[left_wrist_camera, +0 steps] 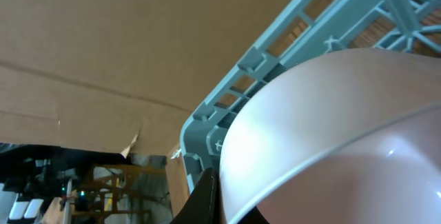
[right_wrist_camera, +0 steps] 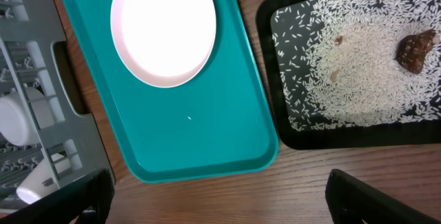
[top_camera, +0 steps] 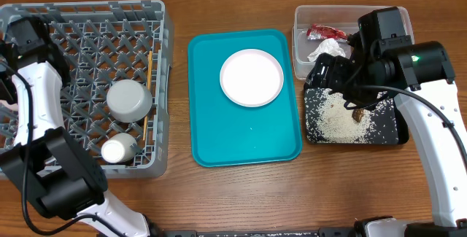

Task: Sort waste into correct bins and load items into the dishwasher
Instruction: 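Carry the pink bowl to the rack and place it upside down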

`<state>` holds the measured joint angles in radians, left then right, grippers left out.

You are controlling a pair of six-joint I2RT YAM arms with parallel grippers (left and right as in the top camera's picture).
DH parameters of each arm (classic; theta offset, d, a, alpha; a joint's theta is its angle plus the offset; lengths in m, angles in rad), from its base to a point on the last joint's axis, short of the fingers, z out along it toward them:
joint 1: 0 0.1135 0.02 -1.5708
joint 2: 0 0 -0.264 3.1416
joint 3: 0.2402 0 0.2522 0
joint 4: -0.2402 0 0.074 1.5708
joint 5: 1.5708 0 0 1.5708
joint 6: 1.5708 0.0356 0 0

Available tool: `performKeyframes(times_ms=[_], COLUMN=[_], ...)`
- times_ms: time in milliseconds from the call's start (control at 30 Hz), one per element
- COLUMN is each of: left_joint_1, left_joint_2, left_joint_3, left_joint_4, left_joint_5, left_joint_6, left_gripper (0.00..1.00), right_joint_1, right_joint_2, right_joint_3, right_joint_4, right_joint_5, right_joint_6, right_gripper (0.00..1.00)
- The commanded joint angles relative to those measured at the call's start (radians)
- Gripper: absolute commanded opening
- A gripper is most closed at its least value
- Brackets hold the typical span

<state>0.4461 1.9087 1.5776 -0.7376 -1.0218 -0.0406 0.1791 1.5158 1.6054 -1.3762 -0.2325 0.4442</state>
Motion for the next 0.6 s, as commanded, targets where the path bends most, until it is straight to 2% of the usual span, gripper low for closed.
performKeyframes(times_ms=[0,567], left_joint_1=[-0.022,-0.054], left_joint_2=[0.042,0.098], left_joint_3=[-0.006,-0.006], left_joint_4=[-0.014,-0.029], left_joint_5=[0.003,-0.138], left_joint_6=[0.019,0.019], left_gripper=[0.04,0.05], right_joint_1=[0.000,0.000], right_joint_2=[-0.001,-0.001], right_joint_3=[0.016,0.016], right_joint_4=[0.005,-0.002], right_joint_5=[-0.005,-0.005], right_joint_6=[-0.002,-0.002], right_gripper=[1.00,1.00])
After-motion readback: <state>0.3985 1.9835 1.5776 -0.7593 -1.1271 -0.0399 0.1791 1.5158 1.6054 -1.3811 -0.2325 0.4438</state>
